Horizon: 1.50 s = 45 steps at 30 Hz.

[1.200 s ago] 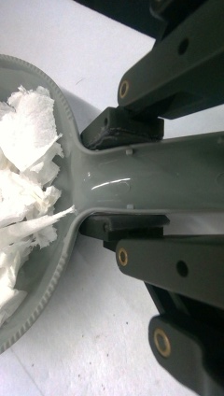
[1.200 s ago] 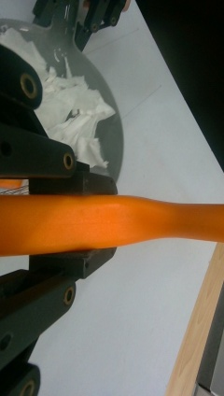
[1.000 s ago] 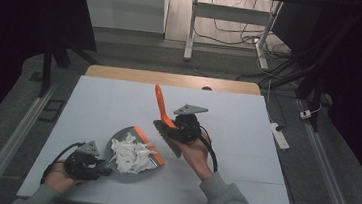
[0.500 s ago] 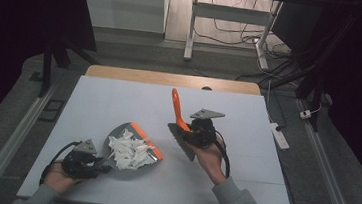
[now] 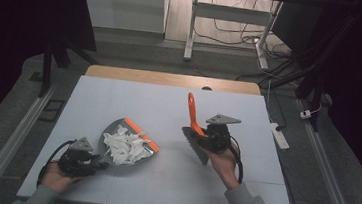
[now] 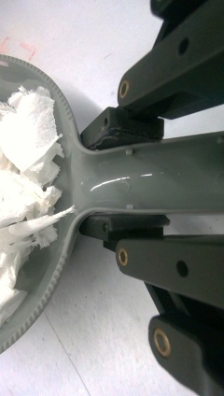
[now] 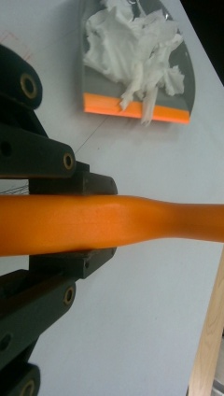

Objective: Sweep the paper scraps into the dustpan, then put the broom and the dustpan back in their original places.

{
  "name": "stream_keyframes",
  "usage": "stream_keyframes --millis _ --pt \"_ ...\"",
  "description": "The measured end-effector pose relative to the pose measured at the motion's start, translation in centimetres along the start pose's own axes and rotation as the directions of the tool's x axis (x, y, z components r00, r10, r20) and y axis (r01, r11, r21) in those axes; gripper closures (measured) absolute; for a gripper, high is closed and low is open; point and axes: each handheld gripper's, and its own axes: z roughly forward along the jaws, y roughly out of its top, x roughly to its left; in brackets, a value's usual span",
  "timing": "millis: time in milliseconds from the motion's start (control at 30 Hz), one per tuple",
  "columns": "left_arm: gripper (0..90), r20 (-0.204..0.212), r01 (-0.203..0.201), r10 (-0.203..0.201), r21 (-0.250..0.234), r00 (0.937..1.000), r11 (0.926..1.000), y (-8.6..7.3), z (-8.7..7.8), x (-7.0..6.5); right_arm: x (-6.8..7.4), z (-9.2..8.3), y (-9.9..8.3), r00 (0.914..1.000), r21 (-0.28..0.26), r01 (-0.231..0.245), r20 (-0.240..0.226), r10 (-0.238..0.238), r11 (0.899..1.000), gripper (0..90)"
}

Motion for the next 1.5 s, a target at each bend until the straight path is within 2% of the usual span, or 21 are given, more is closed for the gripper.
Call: stream_keyframes --millis 267,633,867,1067,1233,1500 --pt "61.5 -0.031 0.042 -0.043 -0.028 0.9986 0.9987 -0.1 -0.3 0.2 -1.3 -1.6 -1.3 1.0000 -0.007 0.000 0.010 0.001 1.000 70.3" --pt "61.5 -0.099 0.122 -0.129 -0.071 0.9867 0.9900 -0.1 -1.0 0.4 -2.6 -3.7 -2.8 0.9995 -0.002 -0.008 0.032 0.009 1.000 70.3" --pt "61.5 -0.116 0.145 -0.155 -0.089 0.9811 0.9854 0.0 -1.1 0.4 -3.2 -4.7 -3.4 0.9995 0.000 -0.005 0.032 0.005 1.000 70.3" --pt "61.5 -0.132 0.151 -0.161 -0.087 0.9780 0.9847 0.2 -1.1 0.3 -3.4 -5.3 -3.8 0.9997 0.004 -0.019 0.014 0.019 1.000 70.3" --pt "61.5 -0.141 0.169 -0.182 -0.102 0.9731 0.9804 0.3 -1.1 0.2 -3.4 -5.7 -4.0 0.9996 0.004 -0.027 0.001 0.027 1.000 70.3" --pt "61.5 -0.156 0.181 -0.196 -0.107 0.9680 0.9776 0.7 -0.8 0.0 -3.4 -5.8 -4.6 0.9996 0.017 -0.028 -0.006 0.028 0.999 70.3"
